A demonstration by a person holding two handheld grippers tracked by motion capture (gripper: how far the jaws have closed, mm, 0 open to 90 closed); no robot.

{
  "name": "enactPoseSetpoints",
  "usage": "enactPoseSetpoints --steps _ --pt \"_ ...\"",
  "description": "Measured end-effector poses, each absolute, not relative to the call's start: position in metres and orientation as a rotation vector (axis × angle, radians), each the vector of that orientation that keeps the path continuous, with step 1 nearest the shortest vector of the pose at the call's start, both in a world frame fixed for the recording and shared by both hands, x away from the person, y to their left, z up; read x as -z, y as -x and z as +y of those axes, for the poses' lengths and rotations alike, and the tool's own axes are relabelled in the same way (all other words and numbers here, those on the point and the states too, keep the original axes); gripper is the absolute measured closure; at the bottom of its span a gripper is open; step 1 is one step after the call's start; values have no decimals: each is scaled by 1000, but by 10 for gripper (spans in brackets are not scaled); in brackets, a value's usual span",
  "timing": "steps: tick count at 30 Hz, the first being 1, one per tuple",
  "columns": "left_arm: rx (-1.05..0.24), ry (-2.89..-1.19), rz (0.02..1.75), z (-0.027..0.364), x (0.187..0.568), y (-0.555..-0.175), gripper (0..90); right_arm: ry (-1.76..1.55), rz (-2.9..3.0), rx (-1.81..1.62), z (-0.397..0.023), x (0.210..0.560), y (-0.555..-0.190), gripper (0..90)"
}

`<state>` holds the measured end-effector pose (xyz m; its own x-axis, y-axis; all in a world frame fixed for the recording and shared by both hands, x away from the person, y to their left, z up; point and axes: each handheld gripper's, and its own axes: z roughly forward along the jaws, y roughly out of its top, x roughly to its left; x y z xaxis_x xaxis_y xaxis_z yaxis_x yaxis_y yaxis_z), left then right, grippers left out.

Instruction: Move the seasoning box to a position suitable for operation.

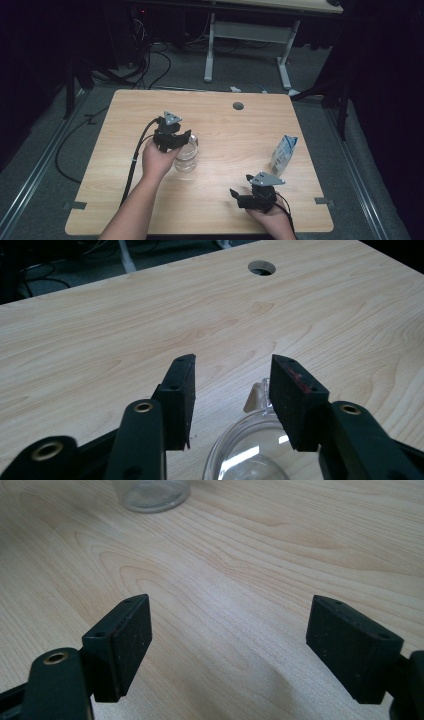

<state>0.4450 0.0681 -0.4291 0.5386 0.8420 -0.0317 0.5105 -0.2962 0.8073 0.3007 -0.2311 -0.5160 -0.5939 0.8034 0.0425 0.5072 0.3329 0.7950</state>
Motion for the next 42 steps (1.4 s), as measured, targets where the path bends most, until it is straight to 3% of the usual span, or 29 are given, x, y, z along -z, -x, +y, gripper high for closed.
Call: enactPoseSetpoints --steps 6,9,42 --pt "-512 -1968 1094 65 428 -447 814 -1156 2249 -1146 -230 515 -300 182" --pt "-505 -1987 1083 63 431 -447 893 -1153 2250 -1147 -230 515 -300 182" --pt "-501 -2038 1071 53 437 -437 900 -1135 2268 -1124 -226 517 -299 181"
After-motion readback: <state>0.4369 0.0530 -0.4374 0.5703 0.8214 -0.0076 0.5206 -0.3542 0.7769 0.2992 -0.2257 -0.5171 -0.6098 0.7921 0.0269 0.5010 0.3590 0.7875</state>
